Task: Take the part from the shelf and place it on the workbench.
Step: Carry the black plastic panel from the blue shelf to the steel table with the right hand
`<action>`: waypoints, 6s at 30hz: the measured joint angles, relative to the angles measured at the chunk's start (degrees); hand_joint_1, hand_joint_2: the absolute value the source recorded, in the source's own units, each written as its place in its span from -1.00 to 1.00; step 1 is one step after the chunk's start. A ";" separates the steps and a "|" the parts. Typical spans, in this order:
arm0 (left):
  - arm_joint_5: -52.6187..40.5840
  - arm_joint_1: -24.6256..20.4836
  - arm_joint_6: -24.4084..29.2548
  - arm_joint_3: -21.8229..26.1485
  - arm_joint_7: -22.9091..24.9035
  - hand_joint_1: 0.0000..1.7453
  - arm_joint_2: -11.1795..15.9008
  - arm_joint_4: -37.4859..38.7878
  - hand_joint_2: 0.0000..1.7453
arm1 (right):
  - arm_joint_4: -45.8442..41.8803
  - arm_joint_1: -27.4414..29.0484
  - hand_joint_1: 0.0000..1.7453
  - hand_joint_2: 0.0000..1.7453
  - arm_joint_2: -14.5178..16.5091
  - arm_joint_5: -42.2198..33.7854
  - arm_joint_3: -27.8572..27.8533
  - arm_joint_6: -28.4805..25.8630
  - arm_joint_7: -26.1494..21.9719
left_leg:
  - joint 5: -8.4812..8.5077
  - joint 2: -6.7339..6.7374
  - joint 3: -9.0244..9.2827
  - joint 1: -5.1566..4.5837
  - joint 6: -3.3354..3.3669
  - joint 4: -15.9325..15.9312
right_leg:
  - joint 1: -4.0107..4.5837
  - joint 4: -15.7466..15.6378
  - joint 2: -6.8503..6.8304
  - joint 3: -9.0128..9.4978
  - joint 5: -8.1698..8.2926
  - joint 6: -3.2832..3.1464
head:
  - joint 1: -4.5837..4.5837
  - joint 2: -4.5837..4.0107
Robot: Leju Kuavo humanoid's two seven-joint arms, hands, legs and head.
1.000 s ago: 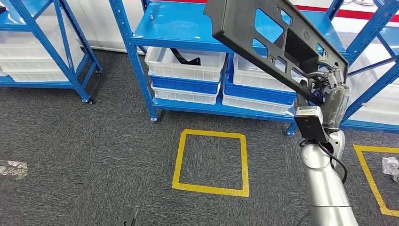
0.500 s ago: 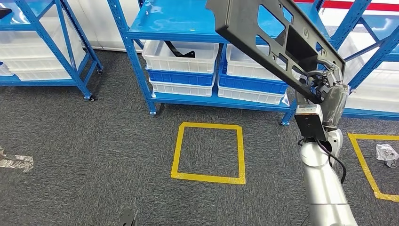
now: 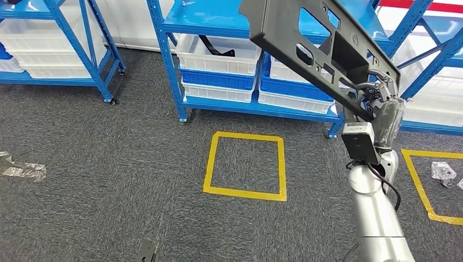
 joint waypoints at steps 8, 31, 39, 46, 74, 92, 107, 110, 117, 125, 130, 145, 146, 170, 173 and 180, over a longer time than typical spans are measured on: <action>0.17 0.39 -0.04 0.00 -0.45 -1.00 0.15 0.00 -1.00 | 0.88 -0.16 1.00 1.00 0.24 0.78 0.03 -0.47 0.09 | -0.42 -0.12 -3.16 0.06 -2.28 3.36 | -0.06 -13.84 0.26 7.99 -1.73 -3.64 | -0.27 0.00; 1.10 1.01 0.06 0.00 -1.00 -1.00 0.43 0.00 -1.00 | 3.21 -0.62 1.00 1.00 0.50 3.22 0.01 -0.92 0.95 | -0.98 -3.82 1.91 0.28 -0.31 -0.01 | 0.11 -6.70 1.54 2.45 -2.07 -1.33 | -0.30 0.00; 1.27 1.39 0.59 0.00 -1.24 -1.00 0.66 0.00 -1.00 | 4.41 -2.08 1.00 1.00 1.04 3.38 0.20 0.04 0.95 | -2.87 -2.78 -1.99 0.15 -2.85 4.79 | -0.55 -13.22 1.08 4.85 0.94 -3.67 | -0.83 0.00; 1.87 1.60 0.80 0.02 -1.33 -1.00 0.73 0.00 -1.00 | 5.52 -2.41 1.00 1.00 1.36 3.69 0.24 -0.05 0.75 | -4.48 1.15 -2.20 0.89 -3.67 9.28 | -0.12 -13.15 -3.70 4.55 1.06 -4.12 | -1.10 0.00; 3.98 2.64 3.13 0.83 -2.11 -1.00 1.52 0.00 -1.00 | 11.51 -7.30 1.00 1.00 3.40 2.42 2.74 0.18 -0.28 | -7.04 -1.10 -6.02 0.47 -3.44 13.58 | 0.31 -13.79 -0.90 5.03 1.33 -5.00 | -1.11 0.00; 4.78 5.24 2.62 1.86 -3.19 -1.00 1.58 0.02 -1.00 | 13.06 -3.04 1.00 1.00 1.81 -0.34 1.17 -3.90 -3.36 | -1.57 -4.03 1.40 0.55 -0.84 0.71 | 0.59 2.26 0.24 -2.92 -5.53 -2.18 | -0.30 0.00; 7.09 7.86 6.28 4.27 -1.26 -1.00 1.44 0.10 -1.00 | 10.04 -0.76 1.00 1.00 1.66 0.23 0.25 -4.02 -3.68 | -7.80 -0.43 -7.12 0.85 -3.73 16.45 | 0.50 -13.57 -2.93 4.55 1.24 -4.66 | -0.91 0.00; 7.11 7.71 6.50 4.62 -1.15 -1.00 1.26 0.11 -1.00 | 9.98 -0.80 1.00 1.00 1.65 0.56 -0.07 -4.34 -3.67 | -3.20 2.93 -1.40 1.10 -3.78 6.09 | 0.78 -13.44 -4.82 4.79 0.86 -4.21 | -0.94 0.00; 5.06 5.95 5.40 4.19 0.13 -1.00 0.22 0.11 -1.00 | 8.08 0.30 1.00 1.00 1.05 0.99 -1.28 -5.85 -3.05 | -1.82 1.56 1.02 0.53 -1.41 1.38 | 1.00 -10.65 -5.28 4.50 -1.76 -2.58 | -0.38 0.00; 4.36 4.71 5.57 3.54 0.68 -1.00 0.16 0.09 -1.00 | 6.80 2.89 1.00 1.00 0.62 1.33 -2.83 -5.90 -2.58 | -1.03 -5.13 0.68 0.38 -0.71 1.35 | 0.46 -4.96 1.60 1.01 -2.81 -1.75 | -0.02 0.00; 4.30 4.57 5.83 3.13 0.40 -1.00 0.35 0.07 -1.00 | 5.23 3.01 1.00 1.00 1.19 4.00 -2.85 -4.69 -1.18 | -0.26 -7.82 -0.15 0.21 -2.35 1.22 | 0.51 -12.29 2.66 4.39 0.37 -2.79 | -0.13 0.00; 5.62 5.14 4.88 3.15 -1.94 -1.00 0.72 0.05 -1.00 | 2.86 5.03 1.00 1.00 1.80 1.51 -2.78 -3.60 -2.29 | -2.22 3.07 1.39 -0.66 -1.80 1.27 | 1.62 -12.67 -7.15 4.94 -0.12 -3.72 | -0.41 0.00; 5.68 5.31 4.88 3.17 -1.98 -1.00 0.79 0.06 -1.00 | 2.63 5.26 1.00 1.00 1.84 1.46 -2.78 -3.60 -2.34 | -2.02 2.40 1.61 -0.58 -1.48 0.92 | 1.52 -12.49 -6.93 4.99 -0.38 -3.45 | -0.41 0.00; 6.35 5.39 4.88 3.47 -3.11 -1.00 2.11 -0.15 -1.00 | 1.05 4.14 1.00 1.00 4.23 5.81 -1.36 -1.88 0.91 | -5.43 0.44 -4.19 0.68 -3.46 12.08 | 0.39 -12.39 -3.54 4.24 0.47 -4.20 | -1.21 0.00; 5.84 4.73 4.59 3.38 -3.74 -1.00 2.31 -0.17 -1.00 | 1.10 3.80 1.00 1.00 4.71 6.66 -1.08 -1.74 1.19 | -2.51 4.16 1.31 -0.37 -2.16 2.26 | 1.01 -12.35 -5.43 4.51 0.10 -3.90 | -1.18 0.00; 5.03 3.93 3.76 2.88 -3.21 -1.00 2.08 -0.17 -1.00 | 1.31 3.64 1.00 1.00 5.31 7.48 -0.31 -1.47 1.80 | -1.34 0.25 2.24 0.18 -0.34 0.05 | 0.96 -4.41 -1.35 1.09 -4.05 -3.13 | -0.80 0.00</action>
